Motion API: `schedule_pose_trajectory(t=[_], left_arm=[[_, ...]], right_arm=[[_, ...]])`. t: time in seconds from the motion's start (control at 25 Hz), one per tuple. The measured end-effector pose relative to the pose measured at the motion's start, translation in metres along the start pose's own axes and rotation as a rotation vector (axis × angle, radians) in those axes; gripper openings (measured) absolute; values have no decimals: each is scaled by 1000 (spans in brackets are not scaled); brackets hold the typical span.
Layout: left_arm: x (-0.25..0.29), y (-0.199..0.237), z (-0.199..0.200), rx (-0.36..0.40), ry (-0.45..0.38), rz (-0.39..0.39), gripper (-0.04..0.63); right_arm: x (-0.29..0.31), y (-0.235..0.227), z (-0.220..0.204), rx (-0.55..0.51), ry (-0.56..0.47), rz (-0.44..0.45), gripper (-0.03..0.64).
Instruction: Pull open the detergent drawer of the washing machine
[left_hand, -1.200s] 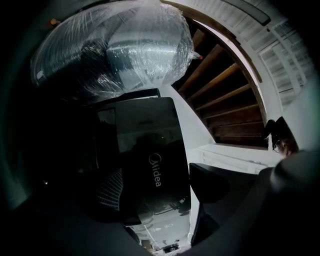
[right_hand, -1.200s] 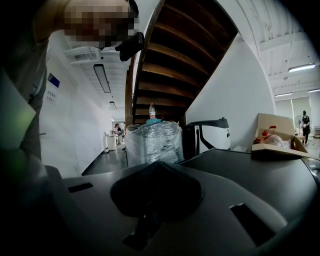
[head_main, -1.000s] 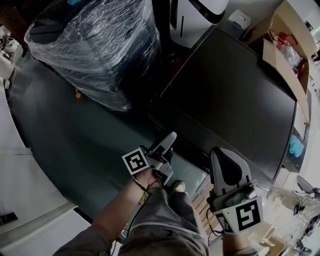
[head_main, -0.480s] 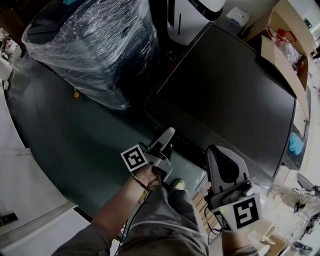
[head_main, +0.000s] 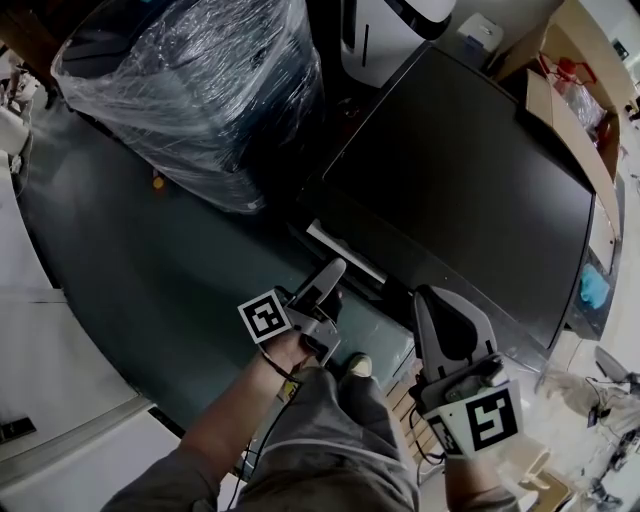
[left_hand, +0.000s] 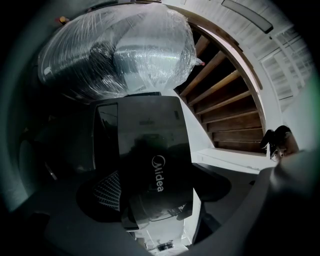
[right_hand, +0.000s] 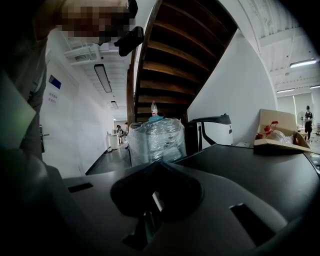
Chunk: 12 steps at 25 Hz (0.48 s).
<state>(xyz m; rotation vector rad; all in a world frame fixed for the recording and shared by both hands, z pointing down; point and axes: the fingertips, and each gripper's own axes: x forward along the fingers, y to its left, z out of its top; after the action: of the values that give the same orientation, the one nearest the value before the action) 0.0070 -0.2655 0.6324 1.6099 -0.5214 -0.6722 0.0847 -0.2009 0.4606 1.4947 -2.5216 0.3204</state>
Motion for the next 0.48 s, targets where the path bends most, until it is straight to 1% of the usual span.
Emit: schedule_pose_trajectory(t=[0.48], left_arm=[[-51, -6, -11, -10, 3, 25, 433]], right_arm=[[-7, 24, -6, 19, 20, 16, 31]])
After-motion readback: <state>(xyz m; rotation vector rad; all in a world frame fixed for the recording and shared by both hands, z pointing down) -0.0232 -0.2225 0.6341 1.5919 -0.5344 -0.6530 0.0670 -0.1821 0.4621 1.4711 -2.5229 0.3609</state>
